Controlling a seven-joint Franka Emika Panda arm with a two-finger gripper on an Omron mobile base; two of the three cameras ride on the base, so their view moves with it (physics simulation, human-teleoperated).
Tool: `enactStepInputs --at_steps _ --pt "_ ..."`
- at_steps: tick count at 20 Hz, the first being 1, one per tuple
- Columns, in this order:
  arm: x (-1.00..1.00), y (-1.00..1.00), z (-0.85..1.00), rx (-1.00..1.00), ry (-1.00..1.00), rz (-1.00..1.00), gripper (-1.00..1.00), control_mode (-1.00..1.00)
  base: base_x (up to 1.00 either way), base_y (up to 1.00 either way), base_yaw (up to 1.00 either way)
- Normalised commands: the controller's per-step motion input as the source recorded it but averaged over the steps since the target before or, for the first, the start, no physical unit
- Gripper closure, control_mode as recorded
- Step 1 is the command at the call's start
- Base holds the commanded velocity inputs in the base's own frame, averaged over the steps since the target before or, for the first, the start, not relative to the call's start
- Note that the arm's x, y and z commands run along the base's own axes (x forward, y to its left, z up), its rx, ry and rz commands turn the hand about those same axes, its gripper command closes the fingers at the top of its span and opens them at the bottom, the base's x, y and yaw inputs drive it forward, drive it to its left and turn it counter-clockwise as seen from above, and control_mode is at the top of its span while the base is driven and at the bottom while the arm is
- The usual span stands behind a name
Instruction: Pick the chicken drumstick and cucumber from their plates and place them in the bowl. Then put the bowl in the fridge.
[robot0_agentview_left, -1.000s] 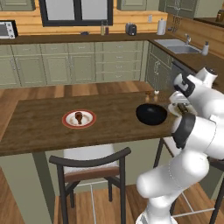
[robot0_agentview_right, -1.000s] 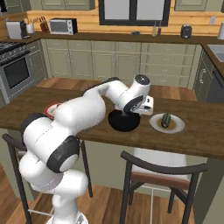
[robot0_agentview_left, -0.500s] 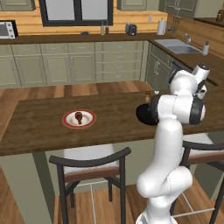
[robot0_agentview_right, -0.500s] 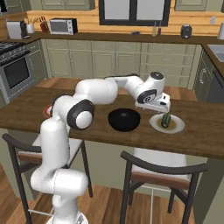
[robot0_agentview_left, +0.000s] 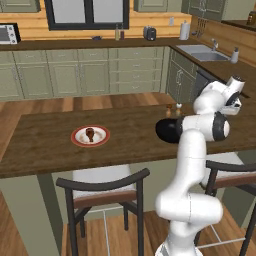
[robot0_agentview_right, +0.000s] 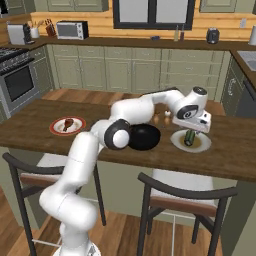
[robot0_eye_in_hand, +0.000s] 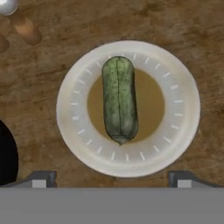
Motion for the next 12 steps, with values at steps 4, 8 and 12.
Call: enactStepInputs --at_steps 4,8,12 --pt "0.16 0.0 -0.33 -0.05 0.11 -0.08 -1.0 -1.0 0.0 0.0 0.0" --pt "0.06 0.1 -0.51 -0.11 0.07 -0.07 -1.0 -1.0 0.0 0.0 0.0" --pt "-0.1 0.32 -0.57 -0.18 -0.08 -0.02 -1.0 -1.0 0.0 0.0 0.0"
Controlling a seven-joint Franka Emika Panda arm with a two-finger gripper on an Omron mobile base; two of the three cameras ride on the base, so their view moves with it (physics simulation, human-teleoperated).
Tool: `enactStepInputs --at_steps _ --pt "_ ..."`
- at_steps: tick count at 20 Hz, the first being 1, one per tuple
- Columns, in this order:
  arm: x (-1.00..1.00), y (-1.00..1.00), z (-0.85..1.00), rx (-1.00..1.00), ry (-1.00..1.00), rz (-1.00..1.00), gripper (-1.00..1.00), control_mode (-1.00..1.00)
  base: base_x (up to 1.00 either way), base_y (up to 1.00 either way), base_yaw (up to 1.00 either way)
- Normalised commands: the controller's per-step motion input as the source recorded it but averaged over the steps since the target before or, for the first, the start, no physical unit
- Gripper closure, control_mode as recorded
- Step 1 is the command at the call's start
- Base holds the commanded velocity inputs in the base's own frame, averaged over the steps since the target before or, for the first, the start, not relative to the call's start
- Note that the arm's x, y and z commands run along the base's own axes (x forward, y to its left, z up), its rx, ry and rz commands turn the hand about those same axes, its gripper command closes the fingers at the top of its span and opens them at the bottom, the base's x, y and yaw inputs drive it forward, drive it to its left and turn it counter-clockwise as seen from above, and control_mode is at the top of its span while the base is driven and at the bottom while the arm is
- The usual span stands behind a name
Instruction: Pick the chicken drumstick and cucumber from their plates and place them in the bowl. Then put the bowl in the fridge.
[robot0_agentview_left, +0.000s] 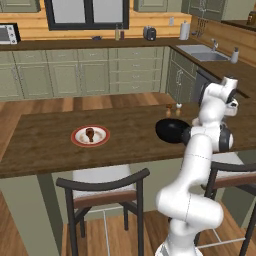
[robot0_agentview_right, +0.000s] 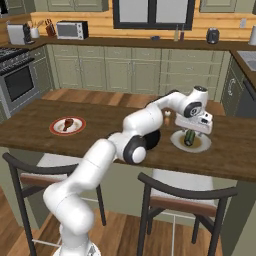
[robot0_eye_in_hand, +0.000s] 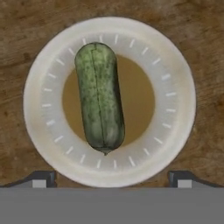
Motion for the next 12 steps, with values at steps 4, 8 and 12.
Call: enactStepInputs --at_steps 4,8,12 --pt "-0.11 0.29 -0.47 -0.21 -0.31 0.0 -1.0 -1.0 0.0 0.0 0.0" --pt "-0.27 0.23 -0.43 -0.26 -0.4 0.0 -1.0 -1.0 0.0 0.0 0.0" --pt "-0.63 0.18 -0.6 -0.26 -0.58 0.0 -1.0 -1.0 0.0 0.0 0.0"
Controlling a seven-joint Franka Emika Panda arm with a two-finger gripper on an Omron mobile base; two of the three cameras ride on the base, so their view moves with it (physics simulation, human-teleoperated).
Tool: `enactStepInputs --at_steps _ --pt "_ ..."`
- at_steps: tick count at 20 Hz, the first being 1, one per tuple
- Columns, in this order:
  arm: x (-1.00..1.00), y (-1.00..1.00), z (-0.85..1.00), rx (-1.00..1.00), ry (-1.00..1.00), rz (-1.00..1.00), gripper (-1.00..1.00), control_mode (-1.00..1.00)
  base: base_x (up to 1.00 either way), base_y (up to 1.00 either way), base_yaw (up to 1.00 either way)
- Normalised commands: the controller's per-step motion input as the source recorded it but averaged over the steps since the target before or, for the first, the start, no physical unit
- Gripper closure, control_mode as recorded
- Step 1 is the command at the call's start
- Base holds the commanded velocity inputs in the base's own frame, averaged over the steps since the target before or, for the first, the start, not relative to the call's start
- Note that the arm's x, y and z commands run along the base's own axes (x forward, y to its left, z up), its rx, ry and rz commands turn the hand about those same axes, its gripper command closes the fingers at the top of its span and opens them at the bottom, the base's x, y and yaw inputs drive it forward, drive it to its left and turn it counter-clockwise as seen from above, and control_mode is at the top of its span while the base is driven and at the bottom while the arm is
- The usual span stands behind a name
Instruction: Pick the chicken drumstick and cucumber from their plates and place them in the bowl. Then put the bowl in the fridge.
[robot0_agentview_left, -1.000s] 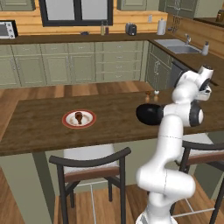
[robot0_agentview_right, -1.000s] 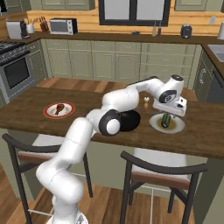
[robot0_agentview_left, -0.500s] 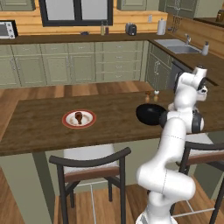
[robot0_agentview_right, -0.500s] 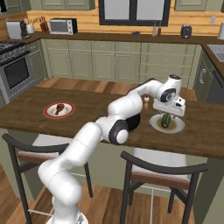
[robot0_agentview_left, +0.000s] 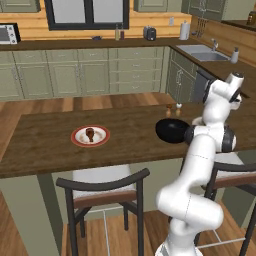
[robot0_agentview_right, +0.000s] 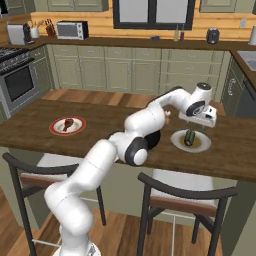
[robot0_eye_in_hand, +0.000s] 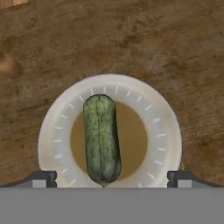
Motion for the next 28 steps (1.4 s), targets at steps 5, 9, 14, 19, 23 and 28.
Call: enactStepInputs --at_steps 5,9,14,19,23,28 --pt "-0.76 0.49 -0.7 -0.21 -0.57 0.01 -1.0 -1.0 0.0 0.0 0.0" --pt "-0.62 0.7 -0.97 -0.21 -0.44 0.0 -1.0 -1.0 0.0 0.0 0.0" --pt "0.22 0.02 -0.32 -0.13 -0.06 0.0 -1.0 -1.0 0.0 0.0 0.0" --pt "0.57 -0.26 0.23 0.0 0.09 0.0 -1.0 -1.0 0.0 0.0 0.0" --pt "0.29 -0.36 0.02 0.0 0.11 0.0 -1.0 -1.0 0.0 0.0 0.0" --pt "0.41 -0.37 0.0 0.0 0.15 0.0 -1.0 -1.0 0.0 0.0 0.0"
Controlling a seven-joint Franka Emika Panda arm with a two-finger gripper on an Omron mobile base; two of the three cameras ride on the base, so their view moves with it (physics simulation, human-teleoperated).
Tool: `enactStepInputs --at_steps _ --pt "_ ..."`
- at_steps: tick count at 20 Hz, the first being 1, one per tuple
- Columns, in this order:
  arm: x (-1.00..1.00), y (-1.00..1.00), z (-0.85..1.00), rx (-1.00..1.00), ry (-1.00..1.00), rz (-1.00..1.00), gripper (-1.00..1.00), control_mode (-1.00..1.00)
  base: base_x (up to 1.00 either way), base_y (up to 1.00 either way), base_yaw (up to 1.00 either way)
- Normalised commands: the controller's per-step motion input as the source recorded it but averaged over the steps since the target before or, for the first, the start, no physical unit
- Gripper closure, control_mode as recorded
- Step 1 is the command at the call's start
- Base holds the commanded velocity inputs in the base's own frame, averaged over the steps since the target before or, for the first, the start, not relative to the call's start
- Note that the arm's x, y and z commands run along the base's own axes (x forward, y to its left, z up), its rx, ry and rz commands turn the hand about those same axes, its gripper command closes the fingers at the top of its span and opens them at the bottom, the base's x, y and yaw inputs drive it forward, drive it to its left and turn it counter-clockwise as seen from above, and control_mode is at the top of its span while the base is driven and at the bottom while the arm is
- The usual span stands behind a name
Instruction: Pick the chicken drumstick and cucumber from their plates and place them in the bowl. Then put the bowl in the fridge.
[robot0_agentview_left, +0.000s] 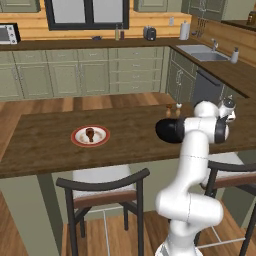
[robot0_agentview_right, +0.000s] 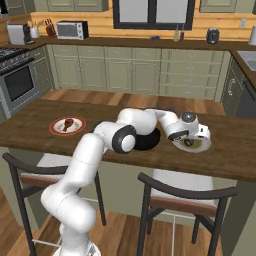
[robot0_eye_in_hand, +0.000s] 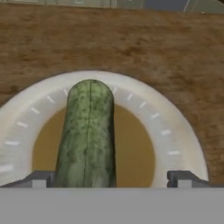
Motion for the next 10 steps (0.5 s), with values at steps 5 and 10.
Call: enactStepInputs --at_steps 5,10 --pt "0.33 0.02 -0.03 0.06 0.19 0.03 -1.0 -1.0 0.0 0.0 0.0" --pt "0.3 0.05 -0.32 0.04 0.13 0.06 -1.0 -1.0 0.0 0.0 0.0"
